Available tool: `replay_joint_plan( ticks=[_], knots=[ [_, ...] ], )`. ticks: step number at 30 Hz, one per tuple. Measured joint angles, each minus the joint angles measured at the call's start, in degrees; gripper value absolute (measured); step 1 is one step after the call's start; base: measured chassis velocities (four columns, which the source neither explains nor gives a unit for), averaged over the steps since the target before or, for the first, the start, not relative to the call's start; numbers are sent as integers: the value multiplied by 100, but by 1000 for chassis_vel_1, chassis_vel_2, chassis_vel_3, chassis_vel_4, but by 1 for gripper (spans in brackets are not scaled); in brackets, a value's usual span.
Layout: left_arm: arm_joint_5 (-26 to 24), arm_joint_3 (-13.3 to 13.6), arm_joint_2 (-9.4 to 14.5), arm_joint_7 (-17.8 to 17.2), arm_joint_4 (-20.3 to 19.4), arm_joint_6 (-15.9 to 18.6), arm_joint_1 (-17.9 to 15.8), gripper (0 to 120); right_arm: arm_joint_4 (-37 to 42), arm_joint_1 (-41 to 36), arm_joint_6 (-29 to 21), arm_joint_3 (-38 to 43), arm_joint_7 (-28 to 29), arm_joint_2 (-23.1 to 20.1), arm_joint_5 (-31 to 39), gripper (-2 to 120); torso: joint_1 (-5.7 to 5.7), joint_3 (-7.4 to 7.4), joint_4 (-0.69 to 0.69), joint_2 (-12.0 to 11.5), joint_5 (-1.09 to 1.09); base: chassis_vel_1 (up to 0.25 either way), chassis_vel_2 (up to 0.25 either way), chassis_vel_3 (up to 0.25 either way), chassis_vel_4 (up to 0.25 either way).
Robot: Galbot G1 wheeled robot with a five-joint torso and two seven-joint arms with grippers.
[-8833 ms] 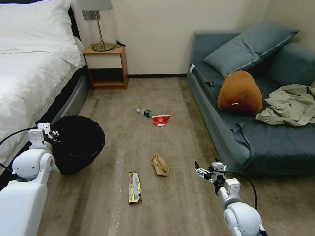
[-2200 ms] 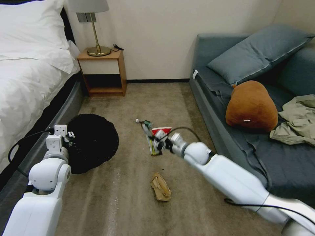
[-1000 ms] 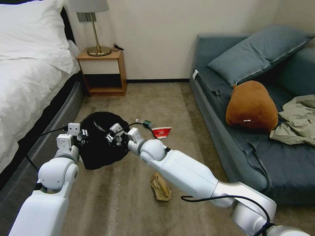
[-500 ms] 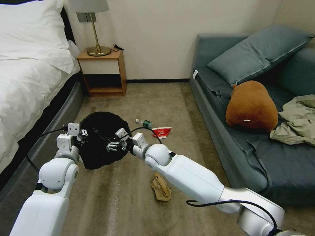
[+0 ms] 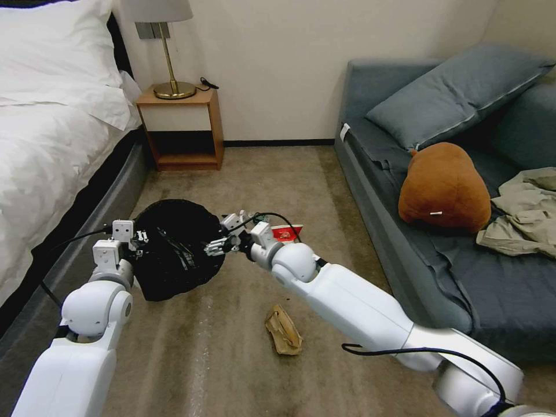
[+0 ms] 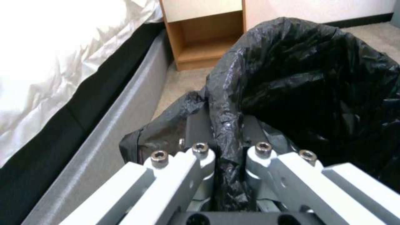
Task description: Pick up the trash bin, then pick up the garbage on the floor and place it into the trash bin.
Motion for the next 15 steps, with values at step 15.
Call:
replay_joint_plan(
  ticks=[15],
  knots=[
    [-101,-27,86,3,75,3,-93,4,205,-674,-274,254,-151,-1129,-268,100,0,0,-1,0,1,0,0,0,0]
  ],
)
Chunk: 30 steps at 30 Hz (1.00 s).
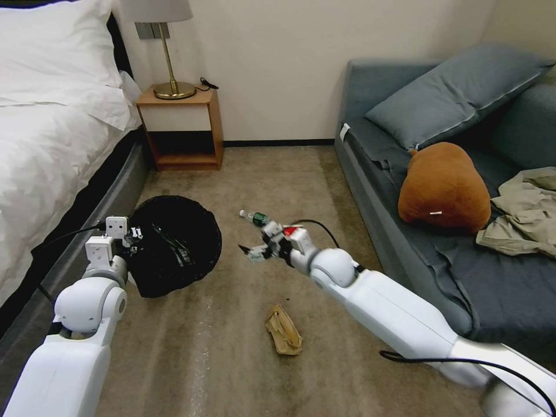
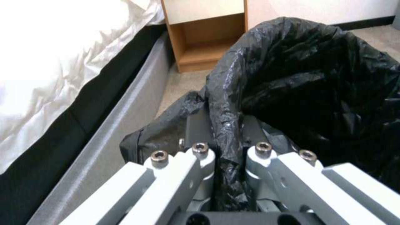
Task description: Pick up the trash bin, then pick up the garbage on the floor and place it into the trash bin.
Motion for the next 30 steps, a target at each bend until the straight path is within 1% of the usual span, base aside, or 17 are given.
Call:
replay_joint_plan(
  ticks=[7,9,13,14,15,16,18,19,22,26,30],
  knots=[
    [-7,-15,32,-1,4,5,32,4,-117,-436,34,51,-191,-158,-415,100,0,0,0,1,0,0,0,0,0],
    [-15,-16,40,-2,-6,8,44,4,-135,-487,37,53,-212,-167,-474,100,0,0,1,1,-1,0,0,0,0],
    [-40,-35,59,-9,-38,20,61,4,-326,-758,117,-37,-304,-196,-885,100,0,0,1,1,-1,0,0,0,0],
    [-40,-35,59,-9,-38,20,61,4,-326,-758,117,-37,-304,-196,-885,100,0,0,1,1,-1,0,0,0,0],
    [-61,-41,59,-13,-58,27,70,4,-426,-860,171,-79,-310,-174,-1061,100,0,0,1,1,-1,0,0,0,0],
    [-61,-41,59,-13,-58,27,70,4,-426,-860,171,-79,-310,-174,-1061,100,0,0,1,1,-1,0,0,0,0],
    [-128,-39,51,-27,-133,54,106,4,-736,-1110,328,-158,-346,-58,-1526,100,0,0,1,1,-1,0,0,0,0],
    [-133,-37,48,-28,-144,57,110,4,-840,-1186,373,-168,-360,-2,-1636,100,0,0,0,1,-2,0,0,0,0],
    [-134,-37,48,-33,-150,60,111,4,-1002,-1294,425,-176,-375,109,-1777,100,0,0,0,1,-1,0,0,0,0],
    [-134,-39,51,-42,-204,63,157,4,-1376,-1480,548,-119,-393,432,-2013,100,0,0,1,1,-2,0,0,0,0],
    [-134,-50,64,-43,-226,66,162,4,-1509,-1529,598,-66,-393,527,-2054,100,0,0,1,1,-2,0,0,0,0]
  ],
)
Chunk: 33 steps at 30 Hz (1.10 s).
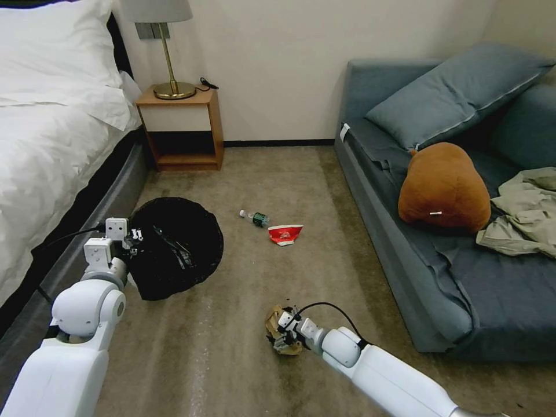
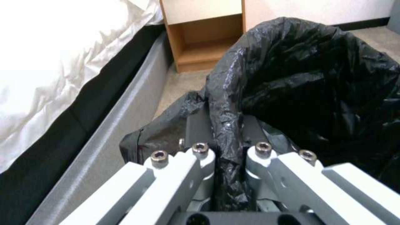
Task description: Pick up the trash bin, then pick up the garbage on the floor and place it into the trash bin.
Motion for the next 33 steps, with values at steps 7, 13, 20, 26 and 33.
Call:
replay_joint_plan(
  ticks=[7,13,20,26,33],
  knots=[
    [-5,2,11,-7,-30,10,-5,4,-161,-89,75,92,-1,19,-63,100,0,0,0,0,0,0,0,0,0],
    [-1,49,-9,-15,-48,14,-8,4,-288,-191,152,211,-1,36,-129,100,0,0,-1,0,0,0,0,0,0],
    [8,62,-27,-18,-64,14,8,4,-350,-211,177,272,-1,76,-150,100,0,0,0,-1,0,0,0,0,0],
    [9,46,-23,-18,-70,12,28,4,-383,-263,215,327,-36,81,-169,100,0,0,0,-1,1,0,0,0,0],
    [12,48,-36,-15,-75,1,47,4,-410,-318,339,362,-177,47,-199,83,0,0,0,-2,1,0,0,0,0]
  ],
)
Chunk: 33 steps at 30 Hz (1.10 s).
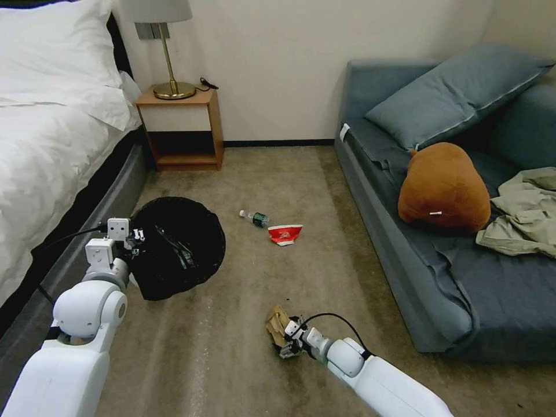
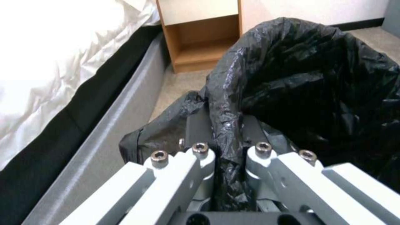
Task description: Pick up the trash bin, then pick up the garbage on the floor and place it into the trash bin.
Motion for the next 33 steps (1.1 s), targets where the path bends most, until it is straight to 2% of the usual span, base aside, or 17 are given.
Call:
replay_joint_plan(
  ticks=[2,4,6,8,10,12,16,19,20,21,22,23,33],
  knots=[
    [1,1,-4,0,-7,-1,6,4,-8,-12,16,10,-29,-9,-5,79,0,0,0,0,0,0,0,0,0],
    [4,3,-9,2,-24,-11,26,4,-22,-44,63,32,-117,-27,-34,67,0,0,-1,0,0,0,0,0,0],
    [5,3,-10,2,-26,-14,32,4,-23,-57,71,41,-137,-33,-42,64,0,0,0,0,0,0,0,0,0],
    [8,-3,-10,3,-26,-16,37,4,-24,-72,81,63,-154,-45,-59,54,0,0,0,0,0,0,0,0,0],
    [8,-5,-10,4,-26,-19,37,4,-24,-74,85,69,-160,-55,-63,51,0,0,0,0,0,0,0,0,0],
    [8,-6,-10,6,-27,-21,39,4,-9,-77,90,80,-170,-81,-64,39,0,0,0,0,0,0,0,0,0],
    [11,-6,-11,6,-29,-23,43,4,2,-78,93,96,-172,-100,-64,30,0,0,-1,0,0,0,0,0,0],
    [18,-5,-23,14,-45,-31,77,4,16,-75,127,123,-172,-161,-64,14,0,0,0,0,0,0,0,0,0],
    [18,-5,-23,14,-45,-31,77,4,16,-75,127,123,-172,-161,-64,14,0,0,0,0,0,0,0,0,0],
    [19,-16,-28,19,-52,-39,95,4,34,-67,145,155,-175,-218,-63,6,0,0,0,0,1,0,0,0,0],
    [19,-16,-28,19,-52,-39,95,4,34,-67,145,155,-175,-218,-63,6,0,0,0,0,1,0,0,0,0],
    [24,-36,-30,22,-56,-45,108,4,38,-55,174,186,-183,-281,-64,0,0,0,0,0,0,0,0,0,0],
    [107,-54,-84,58,-65,-134,182,4,1,79,341,410,-203,-410,-97,0,0,0,-1,0,0,0,0,0,0]
  ],
)
